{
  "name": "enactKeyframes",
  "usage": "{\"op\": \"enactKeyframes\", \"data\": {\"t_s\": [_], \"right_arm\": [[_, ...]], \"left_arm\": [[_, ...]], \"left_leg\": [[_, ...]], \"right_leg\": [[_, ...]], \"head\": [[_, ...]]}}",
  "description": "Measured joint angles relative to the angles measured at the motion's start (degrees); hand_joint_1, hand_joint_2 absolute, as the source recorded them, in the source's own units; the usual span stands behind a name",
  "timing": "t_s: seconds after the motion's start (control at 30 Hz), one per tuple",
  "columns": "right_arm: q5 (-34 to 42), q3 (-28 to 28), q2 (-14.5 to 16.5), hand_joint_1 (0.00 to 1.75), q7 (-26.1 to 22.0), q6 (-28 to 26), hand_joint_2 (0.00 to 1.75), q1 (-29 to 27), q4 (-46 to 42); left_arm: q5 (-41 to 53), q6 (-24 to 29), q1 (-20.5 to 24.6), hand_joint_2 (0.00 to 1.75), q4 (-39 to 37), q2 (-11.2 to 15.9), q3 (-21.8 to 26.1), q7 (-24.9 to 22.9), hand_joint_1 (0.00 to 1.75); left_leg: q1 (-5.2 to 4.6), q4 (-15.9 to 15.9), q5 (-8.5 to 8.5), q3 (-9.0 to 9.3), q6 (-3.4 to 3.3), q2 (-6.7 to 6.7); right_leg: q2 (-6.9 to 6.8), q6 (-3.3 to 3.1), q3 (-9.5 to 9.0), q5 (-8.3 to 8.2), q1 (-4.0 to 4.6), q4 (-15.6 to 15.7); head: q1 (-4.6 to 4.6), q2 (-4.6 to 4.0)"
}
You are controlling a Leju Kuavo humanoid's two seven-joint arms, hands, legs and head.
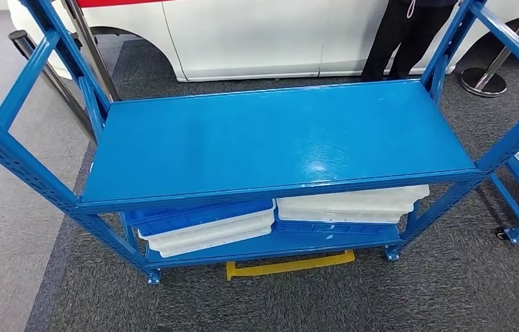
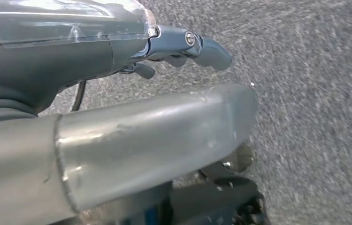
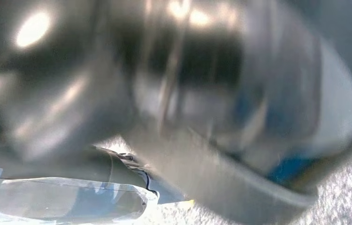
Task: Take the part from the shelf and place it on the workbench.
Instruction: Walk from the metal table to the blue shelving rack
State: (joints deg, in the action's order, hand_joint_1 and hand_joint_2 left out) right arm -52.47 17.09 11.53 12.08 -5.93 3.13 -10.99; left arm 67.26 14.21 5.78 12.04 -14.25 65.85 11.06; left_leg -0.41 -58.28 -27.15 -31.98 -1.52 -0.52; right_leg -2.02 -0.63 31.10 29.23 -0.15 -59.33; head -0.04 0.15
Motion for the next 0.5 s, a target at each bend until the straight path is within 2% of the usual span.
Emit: {"op": "enactKeyframes", "data": {"t_s": [0.07, 0.1, 0.13, 0.2, 0.23, 0.3, 0.33, 0.47, 0.5], "right_arm": [[-0.02, 0.01, -0.11, 0.0, 0.19, -0.18, 1.75, 0.21, -0.03], [-0.01, 0.04, -0.18, 0.0, 0.28, -0.2, 1.75, 0.31, -0.04], [0.02, 0.09, -0.27, 0.0, 0.35, -0.22, 1.31, 0.4, -0.06], [0.14, 0.19, -0.34, 0.0, 0.49, -0.27, 0.44, 0.54, -0.08], [0.19, 0.22, -0.35, 0.0, 0.55, -0.29, 0.0, 0.54, -0.08], [0.16, 0.24, -0.31, 0.0, 0.62, -0.26, 0.0, 0.41, -0.09], [0.1, 0.24, -0.3, 0.0, 0.65, -0.24, 0.0, 0.35, -0.09], [-0.15, 0.24, -0.28, 0.0, 0.91, -0.21, 0.0, 0.23, -0.09], [-0.16, 0.24, -0.27, 0.0, 0.95, -0.21, 0.44, 0.2, -0.09]], "left_arm": [[0.06, 0.08, -0.06, 0.0, 0.0, -0.01, 0.01, -0.15, 0.0], [0.1, 0.11, -0.01, 0.0, 0.0, -0.01, 0.02, -0.23, 0.0], [0.12, 0.15, 0.04, 0.0, 0.0, -0.03, 0.02, -0.32, 0.0], [0.13, 0.31, 0.14, 0.0, 0.0, -0.04, 0.02, -0.58, 0.0], [0.13, 0.45, 0.14, 0.44, 0.0, -0.05, 0.02, -0.74, 0.0], [0.12, 0.81, 0.14, 1.31, 0.0, -0.04, 0.02, -1.08, 0.0], [0.12, 0.98, 0.14, 1.75, 0.0, -0.04, 0.02, -1.26, 0.0], [0.14, 1.28, 0.14, 1.75, 0.0, -0.04, 0.02, -1.68, 0.0], [0.15, 1.31, 0.14, 1.75, 0.0, -0.04, 0.02, -1.7, 0.0]], "left_leg": [[0.22, 0.79, 0.41, 0.45, -0.21, 0.03], [0.28, 1.02, 0.51, 0.66, -0.18, 0.09], [0.21, 1.04, 0.48, 0.78, -0.06, 0.16], [-0.03, 0.72, 0.1, 0.86, 0.08, 0.29], [-0.08, 0.69, 0.01, 0.92, 0.04, 0.3], [-0.09, 0.61, -0.04, 0.92, -0.02, 0.31], [-0.1, 0.59, -0.03, 0.9, -0.05, 0.32], [-0.2, 0.56, -0.07, 0.87, -0.12, 0.32], [-0.21, 0.56, -0.08, 0.86, -0.12, 0.32]], "right_leg": [[0.49, 0.63, -0.12, 0.31, 0.02, -0.17], [0.82, 0.39, -0.16, 0.04, 0.11, 0.1], [1.13, -0.11, -0.18, 0.3, 0.13, 0.17], [1.3, -0.98, -0.44, -0.27, 0.21, 0.83], [1.31, -0.78, -0.57, -0.09, 0.17, 0.75], [1.35, -0.15, -0.65, -0.39, 0.11, 0.91], [1.35, -0.05, -0.65, -0.48, 0.08, 0.94], [1.34, 0.0, -0.67, -0.5, -0.01, 1.01], [1.34, 0.02, -0.67, -0.51, -0.02, 1.03]], "head": [[0.02, 0.0], [0.05, 0.0], [0.05, 0.0], [0.06, 0.0], [0.04, 0.0], [0.06, 0.0], [0.05, 0.0], [0.05, 0.0], [0.05, 0.0]]}}
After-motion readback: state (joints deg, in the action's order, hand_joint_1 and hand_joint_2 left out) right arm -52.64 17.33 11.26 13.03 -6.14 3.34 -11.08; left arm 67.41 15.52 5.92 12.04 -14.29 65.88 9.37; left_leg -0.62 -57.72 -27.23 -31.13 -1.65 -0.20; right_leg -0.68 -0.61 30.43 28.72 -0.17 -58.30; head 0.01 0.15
